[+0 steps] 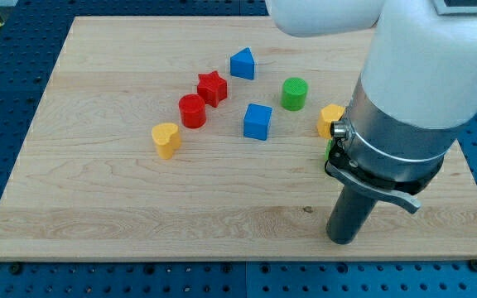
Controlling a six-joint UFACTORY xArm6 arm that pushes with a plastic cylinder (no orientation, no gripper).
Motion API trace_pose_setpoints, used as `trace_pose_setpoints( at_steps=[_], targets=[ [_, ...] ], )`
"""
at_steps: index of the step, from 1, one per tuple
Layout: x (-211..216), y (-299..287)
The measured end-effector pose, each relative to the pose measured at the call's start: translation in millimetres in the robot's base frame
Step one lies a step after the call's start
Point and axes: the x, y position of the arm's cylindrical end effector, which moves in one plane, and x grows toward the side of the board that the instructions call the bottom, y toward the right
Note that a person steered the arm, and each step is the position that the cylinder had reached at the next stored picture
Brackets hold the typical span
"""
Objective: Slightly push the yellow hexagon to the left
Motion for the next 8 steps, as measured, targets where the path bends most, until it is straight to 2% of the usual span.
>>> trace_pose_setpoints(
  at_steps=[2, 3, 4, 5, 8],
  targets=[
    [-8, 123],
    [-63, 131],
    [-134, 125],
    [-154, 117],
    [-155, 63]
  ],
)
